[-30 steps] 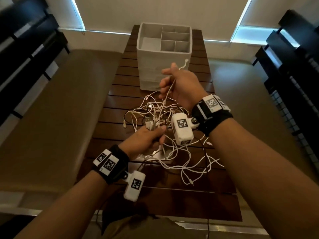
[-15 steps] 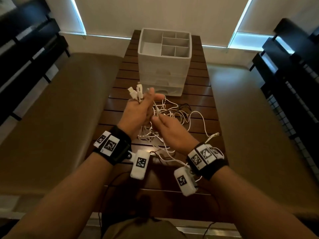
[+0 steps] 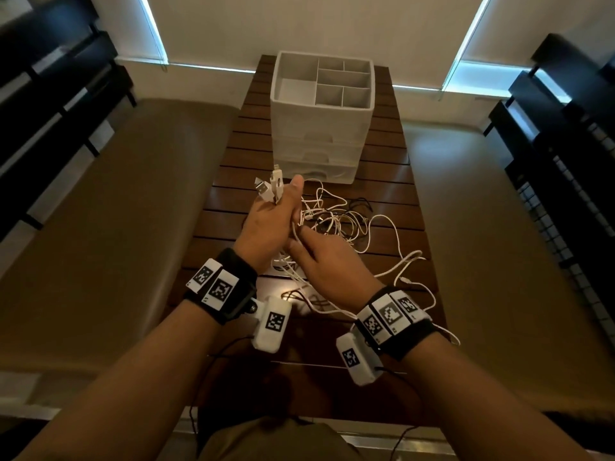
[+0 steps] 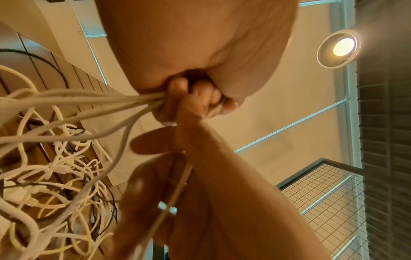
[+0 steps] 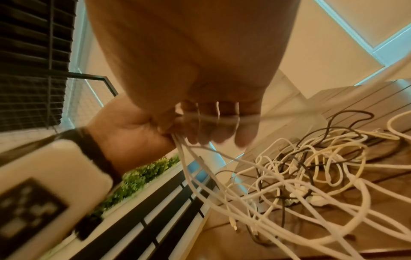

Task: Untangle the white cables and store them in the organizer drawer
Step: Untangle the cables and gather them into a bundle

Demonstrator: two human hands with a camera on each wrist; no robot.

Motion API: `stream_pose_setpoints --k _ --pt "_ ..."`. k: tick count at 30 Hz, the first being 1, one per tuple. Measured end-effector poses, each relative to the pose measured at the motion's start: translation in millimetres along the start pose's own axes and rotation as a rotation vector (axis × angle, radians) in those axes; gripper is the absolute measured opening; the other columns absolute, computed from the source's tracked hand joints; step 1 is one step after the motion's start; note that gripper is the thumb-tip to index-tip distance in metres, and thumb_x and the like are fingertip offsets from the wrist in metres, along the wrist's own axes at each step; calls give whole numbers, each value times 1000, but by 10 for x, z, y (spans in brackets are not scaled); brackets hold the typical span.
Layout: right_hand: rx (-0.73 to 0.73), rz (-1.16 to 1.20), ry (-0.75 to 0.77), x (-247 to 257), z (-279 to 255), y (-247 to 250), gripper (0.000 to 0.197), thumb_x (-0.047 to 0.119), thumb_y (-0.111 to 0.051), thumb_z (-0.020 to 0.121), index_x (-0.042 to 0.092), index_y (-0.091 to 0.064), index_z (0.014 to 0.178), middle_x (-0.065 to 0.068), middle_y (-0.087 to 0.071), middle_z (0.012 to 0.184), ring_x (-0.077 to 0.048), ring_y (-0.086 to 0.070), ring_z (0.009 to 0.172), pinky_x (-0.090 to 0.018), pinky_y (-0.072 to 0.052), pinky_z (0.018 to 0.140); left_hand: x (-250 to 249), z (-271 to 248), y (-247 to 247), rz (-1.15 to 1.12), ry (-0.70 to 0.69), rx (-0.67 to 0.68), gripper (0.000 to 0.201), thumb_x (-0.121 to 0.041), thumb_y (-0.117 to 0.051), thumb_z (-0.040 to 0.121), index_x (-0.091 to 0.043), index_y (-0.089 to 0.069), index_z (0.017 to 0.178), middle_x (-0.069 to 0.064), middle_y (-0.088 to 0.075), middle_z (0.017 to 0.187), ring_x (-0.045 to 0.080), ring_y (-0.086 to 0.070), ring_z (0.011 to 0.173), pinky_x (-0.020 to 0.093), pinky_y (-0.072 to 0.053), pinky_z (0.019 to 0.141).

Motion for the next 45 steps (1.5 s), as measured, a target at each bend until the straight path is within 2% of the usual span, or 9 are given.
stream_pose_setpoints --k 7,12,18,22,25,29,31,34,45 --pt "-357 245 129 236 143 522 36 18 -58 102 16 -57 138 2 -60 129 -6 -60 115 -33 -54 98 57 -70 86 35 51 103 58 -60 -45 105 -8 -58 83 9 -56 73 25 -57 67 37 -52 67" --pt "-135 34 217 556 392 562 48 33 -41 112 15 -42 157 -2 -54 148 -7 -49 134 -14 -36 107 106 -81 36 215 12 183 15 -7 -53 107 -11 -61 95 8 -59 75 21 -59 63 28 -54 60" --pt "-96 -177 237 513 423 344 43 34 -33 113 11 -66 128 -5 -70 120 -20 -63 112 -38 -47 101 205 13 94 167 148 140 22 4 -61 99 11 -58 119 21 -69 99 -1 -69 82 6 -47 68" --pt "-150 -150 236 474 391 273 44 33 -34 113 11 -56 146 -7 -62 143 -20 -56 131 -36 -42 111 123 -146 62 82 172 78 38 10 -54 101 -27 -52 106 -15 -51 98 -29 -56 72 1 -46 68" --pt "-200 48 224 473 357 238 61 40 -39 112 18 -21 165 -4 -41 163 -12 -44 143 -30 -39 114 -11 -184 44 -104 122 17 30 -19 -46 111 -31 -61 88 -9 -59 88 -9 -65 68 11 -51 60" --pt "-19 213 24 341 304 38 80 64 -48 101 21 -23 164 -7 -69 128 -11 -69 103 -28 -54 88 -59 -28 209 -613 186 22 46 -40 -56 105 -19 -50 65 -5 -37 51 9 -32 43 22 -27 45" --pt "80 173 -27 226 253 -64 68 70 -48 95 11 -64 126 -7 -73 90 -10 -66 77 -35 -51 74 -109 24 292 -743 135 96 56 -39 -49 109 -20 -35 59 -5 -23 49 8 -21 40 20 -26 38" --pt "224 233 -43 96 201 -98 54 50 -62 101 2 -67 78 -18 -68 69 -10 -56 50 -36 -48 60 -188 61 415 -808 111 185 61 -41 -43 111 -20 -36 55 -6 -21 49 6 -21 38 18 -26 34" --pt "221 -180 -219 -661 -56 355 26 50 -59 102 33 -71 85 8 -62 72 -10 -57 66 -29 -44 64 -76 7 1274 -706 155 75 66 -55 -32 112 -23 -35 54 -6 -22 45 8 -18 34 21 -17 34"
Point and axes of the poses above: each hand's wrist, its own z-axis towards the middle knuckle, its own y-axis out of the back of the hand, x = y × z, the point moved 1 cm from there along z, towards the middle knuckle
